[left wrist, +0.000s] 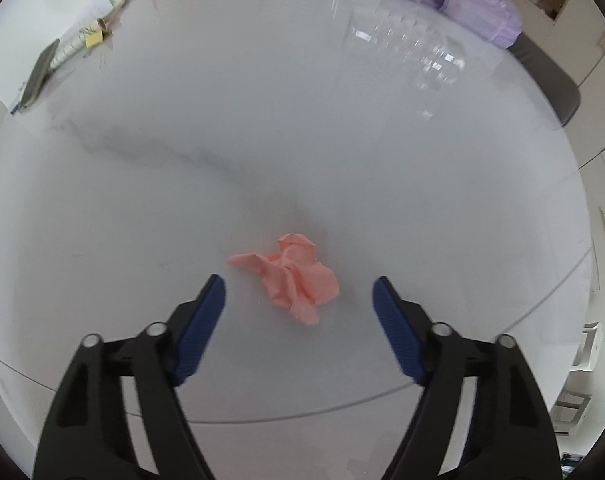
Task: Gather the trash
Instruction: 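Grasp the pink crumpled paper with the left tool while the right tool grasps the clear plastic bottle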
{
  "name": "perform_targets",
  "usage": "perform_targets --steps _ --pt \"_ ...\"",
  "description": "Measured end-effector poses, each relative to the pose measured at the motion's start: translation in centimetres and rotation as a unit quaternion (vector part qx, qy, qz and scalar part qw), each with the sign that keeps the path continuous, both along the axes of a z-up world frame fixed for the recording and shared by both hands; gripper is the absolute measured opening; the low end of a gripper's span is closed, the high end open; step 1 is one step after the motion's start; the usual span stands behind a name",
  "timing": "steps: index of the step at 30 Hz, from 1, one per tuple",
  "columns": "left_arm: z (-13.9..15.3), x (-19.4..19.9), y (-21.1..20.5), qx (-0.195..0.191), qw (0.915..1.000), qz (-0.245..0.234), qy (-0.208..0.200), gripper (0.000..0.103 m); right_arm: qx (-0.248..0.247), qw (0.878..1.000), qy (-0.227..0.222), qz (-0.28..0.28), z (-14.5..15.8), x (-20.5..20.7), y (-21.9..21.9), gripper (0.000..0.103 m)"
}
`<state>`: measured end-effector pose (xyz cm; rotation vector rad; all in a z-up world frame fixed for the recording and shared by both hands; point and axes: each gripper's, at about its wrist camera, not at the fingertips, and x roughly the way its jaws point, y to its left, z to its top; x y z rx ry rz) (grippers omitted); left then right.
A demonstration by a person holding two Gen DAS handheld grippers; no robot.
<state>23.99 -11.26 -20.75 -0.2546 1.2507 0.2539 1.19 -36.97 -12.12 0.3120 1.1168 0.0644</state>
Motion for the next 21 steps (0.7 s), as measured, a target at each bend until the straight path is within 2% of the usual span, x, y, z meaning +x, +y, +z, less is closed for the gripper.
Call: perform_targets --steps 2,3,7,12,16,19,21 --pt "-0.6 0.1 0.1 -0.004 1.0 0.006 0.006 0.064 -0.001 1.0 0.0 0.002 0.1 0.7 0.4 0.096" --pt "-0.9 0.2 0.0 -0.005 0.9999 0.007 0.009 0.057 -0.001 1.0 0.0 0.002 0.1 0.9 0.5 0.096" --pt "-0.9 0.2 -0.7 0.016 0.9999 0.001 0.005 0.039 -0.005 1.0 0.001 0.005 0.2 1.6 0.7 0.096" --pt "-0.8 0.2 -0.5 0.018 0.9998 0.006 0.002 0.032 -0.006 1.0 -0.005 0.016 0.6 1.8 0.7 0.096" --pt "-0.6 0.2 -0.5 0.016 0.9999 0.004 0.005 0.031 -0.008 0.999 -0.007 0.033 0.8 2.1 1.1 0.096" --pt "0.1 0.1 0.2 0.02 0.9998 -0.007 -0.001 0.031 -0.022 0.997 -0.005 0.07 1.1 3.4 1.7 0.096" --pt "0.8 -0.5 0.6 0.015 0.9998 -0.011 -0.006 0.031 -0.045 0.991 -0.007 0.128 1.7 5.4 2.5 0.096"
